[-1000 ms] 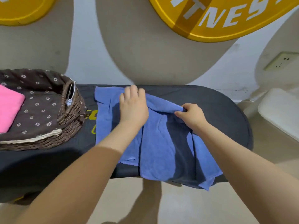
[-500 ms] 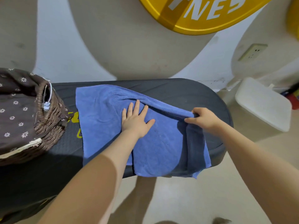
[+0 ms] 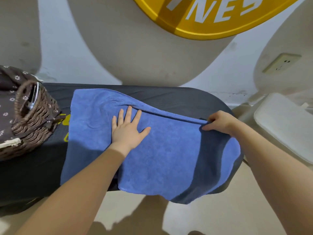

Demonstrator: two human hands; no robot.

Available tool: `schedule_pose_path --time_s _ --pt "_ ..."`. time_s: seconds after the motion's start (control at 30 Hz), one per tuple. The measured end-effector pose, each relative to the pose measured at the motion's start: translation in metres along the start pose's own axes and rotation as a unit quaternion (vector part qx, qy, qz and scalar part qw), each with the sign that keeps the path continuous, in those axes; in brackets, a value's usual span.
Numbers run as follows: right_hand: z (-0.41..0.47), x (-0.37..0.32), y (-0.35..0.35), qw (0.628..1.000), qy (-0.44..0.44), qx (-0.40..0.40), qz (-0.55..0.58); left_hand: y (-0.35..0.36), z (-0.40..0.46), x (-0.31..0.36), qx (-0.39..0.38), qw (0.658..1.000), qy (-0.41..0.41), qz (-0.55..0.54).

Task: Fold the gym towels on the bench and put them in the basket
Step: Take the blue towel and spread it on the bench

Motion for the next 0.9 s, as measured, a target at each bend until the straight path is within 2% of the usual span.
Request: schedule_pose_path --time_s 0.17,0.23,0.3,0.4,0.5,0.6,0.73,0.8,0.9 --pt "0.030 -0.010 -0.039 0.968 -0.037 0.236 -0.081 0.001 0.006 0.015 0.020 0.999 -0.046 -0.011" --pt "0.038 -0.016 -0.053 0.943 -0.052 0.293 -0.147 0.001 0.006 0.018 0.039 0.996 -0.066 -0.034" --pt "0.044 -0.018 -0.054 0.928 -0.053 0.315 -0.192 0.001 0.003 0.015 0.057 0.994 -0.084 -0.048" --pt "0.045 -0.028 -0.026 0.944 -0.092 0.259 -0.184 -0.002 -0.007 0.003 0.086 0.989 -0.084 -0.089" --pt "0.021 -0.068 0.020 0.949 -0.238 0.161 -0.132 -0.013 -0.024 -0.015 0.169 0.979 -0.057 -0.097" --pt "-0.016 -0.116 0.062 0.914 -0.375 0.096 -0.120 -0.023 -0.040 -0.043 0.220 0.968 -0.075 -0.092" --pt "-0.044 -0.159 0.099 0.888 -0.433 0.051 -0.146 -0.039 -0.071 -0.087 0.272 0.948 -0.152 -0.070" --pt "-0.049 -0.170 0.111 0.892 -0.424 0.026 -0.153 -0.039 -0.087 -0.107 0.254 0.942 -0.216 -0.039" --pt "-0.046 -0.178 0.116 0.905 -0.397 0.033 -0.148 -0.032 -0.101 -0.123 0.163 0.943 -0.292 -0.005"
Point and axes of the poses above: each hand's wrist, its own z-axis towards the middle knuckle, its own y-axis out of the palm, x = y × z, the point moved 6 cm from there along z, towards the middle knuckle, and after that the axes turned 1 degree about -y, right-handed, at the moved point
